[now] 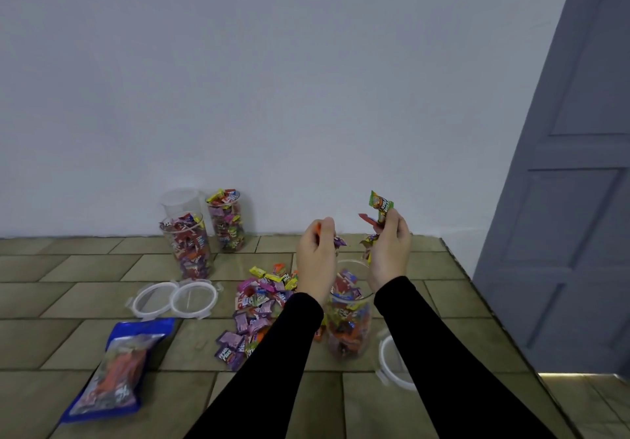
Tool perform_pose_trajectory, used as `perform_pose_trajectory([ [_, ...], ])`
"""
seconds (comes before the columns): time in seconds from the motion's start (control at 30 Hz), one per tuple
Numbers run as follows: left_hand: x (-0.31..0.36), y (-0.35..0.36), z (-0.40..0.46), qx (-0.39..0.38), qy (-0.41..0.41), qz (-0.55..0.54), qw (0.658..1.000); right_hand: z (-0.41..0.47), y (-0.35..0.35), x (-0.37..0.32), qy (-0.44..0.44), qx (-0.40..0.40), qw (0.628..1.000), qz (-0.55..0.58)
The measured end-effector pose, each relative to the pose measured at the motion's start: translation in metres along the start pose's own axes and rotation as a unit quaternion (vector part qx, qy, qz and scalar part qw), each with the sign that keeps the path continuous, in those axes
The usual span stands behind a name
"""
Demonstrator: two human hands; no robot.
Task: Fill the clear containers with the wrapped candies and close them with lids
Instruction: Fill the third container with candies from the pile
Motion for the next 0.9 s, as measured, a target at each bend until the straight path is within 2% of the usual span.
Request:
perform_pose_trajectory([
  [0.2,-0.009,0.000,-0.004,-0.014,-0.012,0.018,1.000,0.001,0.001,0.004,0.027,-0.024,0.999,-0.007],
  [0.5,-0.013,0.004,-0.009,-0.035,0.031,0.043,0.998,-0.002,0.003,0.002,0.036,-0.051,0.998,-0.007],
  [0.9,-0.022,0.000,-0.008,-0.021,0.023,-0.029,0.999,-0.001,0.003,0.005,0.040,-0.053,0.998,-0.010],
])
Point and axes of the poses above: each hand's wrist, its own z-axis towards the middle knuckle, its own y-axis out of the palm, x = y × z, the point moved 7 cm from there along z, towards the middle knuckle, and after that the axes turned 2 degrees about -z, right-handed, at the moved point
